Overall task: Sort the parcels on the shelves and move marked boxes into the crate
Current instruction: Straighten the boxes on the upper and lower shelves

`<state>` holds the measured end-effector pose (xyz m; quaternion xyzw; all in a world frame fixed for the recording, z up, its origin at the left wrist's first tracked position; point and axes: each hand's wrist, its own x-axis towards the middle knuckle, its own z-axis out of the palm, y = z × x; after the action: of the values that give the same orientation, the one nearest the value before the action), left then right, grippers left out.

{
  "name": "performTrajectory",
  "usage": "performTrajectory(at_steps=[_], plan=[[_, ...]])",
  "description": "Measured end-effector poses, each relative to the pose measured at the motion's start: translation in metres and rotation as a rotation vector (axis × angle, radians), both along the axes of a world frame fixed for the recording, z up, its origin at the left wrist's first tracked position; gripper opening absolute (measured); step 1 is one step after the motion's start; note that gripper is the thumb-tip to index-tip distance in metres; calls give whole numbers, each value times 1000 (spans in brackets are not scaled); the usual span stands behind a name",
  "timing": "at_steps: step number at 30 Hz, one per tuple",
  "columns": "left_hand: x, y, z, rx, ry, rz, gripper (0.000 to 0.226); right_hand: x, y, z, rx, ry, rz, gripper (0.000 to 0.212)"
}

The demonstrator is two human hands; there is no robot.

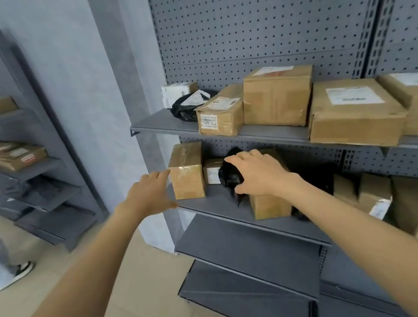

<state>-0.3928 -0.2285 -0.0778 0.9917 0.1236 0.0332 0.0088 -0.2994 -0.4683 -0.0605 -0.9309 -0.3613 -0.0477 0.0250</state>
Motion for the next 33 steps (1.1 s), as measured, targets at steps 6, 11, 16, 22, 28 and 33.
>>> performTrajectory(at_steps=[6, 11, 16, 22, 28, 33], plan=[[59, 57, -40, -3, 55, -36, 89, 59, 61, -53, 17, 62, -74, 77], [115, 104, -64, -23, 97, -82, 84, 110, 102, -94, 50, 167, -154, 76], [170, 144, -77, -96, 103, -84, 81, 145, 140, -120, 111, 296, -243, 83], [238, 167, -104, -215, 163, -171, 76, 174, 192, -147, 285, 487, -404, 90], [287, 186, -138, -298, 147, -277, 70, 194, 237, -164, 435, 554, -565, 92], [297, 199, -153, -476, 126, -352, 59, 195, 266, -173, 508, 531, -656, 71]])
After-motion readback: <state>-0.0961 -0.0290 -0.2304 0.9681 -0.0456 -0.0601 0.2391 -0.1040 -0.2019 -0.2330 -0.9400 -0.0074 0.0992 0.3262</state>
